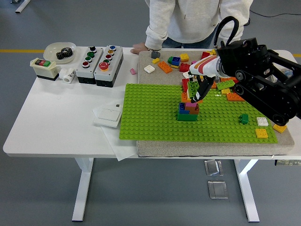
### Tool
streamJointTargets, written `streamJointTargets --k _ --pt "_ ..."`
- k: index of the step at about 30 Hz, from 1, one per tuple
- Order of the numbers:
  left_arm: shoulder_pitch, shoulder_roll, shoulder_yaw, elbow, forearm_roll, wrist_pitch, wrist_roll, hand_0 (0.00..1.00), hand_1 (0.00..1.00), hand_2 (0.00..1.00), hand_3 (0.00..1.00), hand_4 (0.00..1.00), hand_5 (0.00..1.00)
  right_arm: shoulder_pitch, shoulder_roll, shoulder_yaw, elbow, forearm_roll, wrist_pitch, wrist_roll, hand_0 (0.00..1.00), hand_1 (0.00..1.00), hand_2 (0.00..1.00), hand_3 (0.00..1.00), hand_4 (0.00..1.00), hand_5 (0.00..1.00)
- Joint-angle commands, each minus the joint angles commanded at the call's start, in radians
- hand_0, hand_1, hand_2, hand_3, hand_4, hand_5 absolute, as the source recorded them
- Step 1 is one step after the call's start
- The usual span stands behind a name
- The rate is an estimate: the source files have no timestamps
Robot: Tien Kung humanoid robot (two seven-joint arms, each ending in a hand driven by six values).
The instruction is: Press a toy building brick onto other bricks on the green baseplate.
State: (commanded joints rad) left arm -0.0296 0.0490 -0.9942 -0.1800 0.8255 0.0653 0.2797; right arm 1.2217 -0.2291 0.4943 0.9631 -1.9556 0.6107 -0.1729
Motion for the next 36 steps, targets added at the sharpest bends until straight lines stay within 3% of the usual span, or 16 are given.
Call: streamJointTargets --k 5,6,11,12,17,18,36 --pt "0.002 -0.001 -0.002 0.0 0.003 0.0 0.001 0.863 0.848 0.846 0.645 0.729 0.639 -0.002 0.001 -0.002 -0.001 0.003 0.001 0.003 0.42 0.478 0.558 0.511 0.754 0.441" --pt "0.002 -0.001 -0.001 0.0 0.002 0.0 0.001 0.864 0.848 0.846 0.644 0.729 0.638 -0.003 0.001 -0.002 -0.002 0.001 0.001 0.004 0.42 0.497 0.6 0.568 0.887 0.445" --pt "0.003 -0.001 -0.002 0.0 0.004 0.0 0.001 0.864 0.848 0.846 0.644 0.729 0.638 -0.003 0.002 -0.003 -0.001 -0.008 -0.001 0.008 0.42 0.497 0.6 0.568 0.887 0.445" --pt "0.003 -0.001 -0.002 0.0 0.005 0.0 0.001 0.864 0.849 0.845 0.644 0.729 0.638 -0.003 0.002 -0.003 -0.001 -0.008 -0.001 0.008 0.427 0.513 0.636 0.615 0.955 0.47" --pt "0.004 -0.001 -0.002 0.0 0.006 0.0 0.002 0.864 0.849 0.845 0.644 0.729 0.638 -0.003 0.003 -0.004 -0.001 -0.018 -0.009 0.011 0.427 0.513 0.636 0.615 0.955 0.47" --pt "0.004 -0.001 -0.002 0.0 0.006 0.0 0.002 0.863 0.849 0.847 0.645 0.729 0.638 -0.003 0.003 -0.004 -0.001 -0.018 -0.01 0.011 0.425 0.525 0.678 0.739 0.993 0.472" --pt "0.001 0.0 0.004 0.0 0.003 0.0 0.0 0.864 0.848 0.845 0.644 0.729 0.639 0.003 -0.001 -0.002 -0.001 -0.03 -0.009 0.024 0.428 0.547 0.742 0.831 0.998 0.502"
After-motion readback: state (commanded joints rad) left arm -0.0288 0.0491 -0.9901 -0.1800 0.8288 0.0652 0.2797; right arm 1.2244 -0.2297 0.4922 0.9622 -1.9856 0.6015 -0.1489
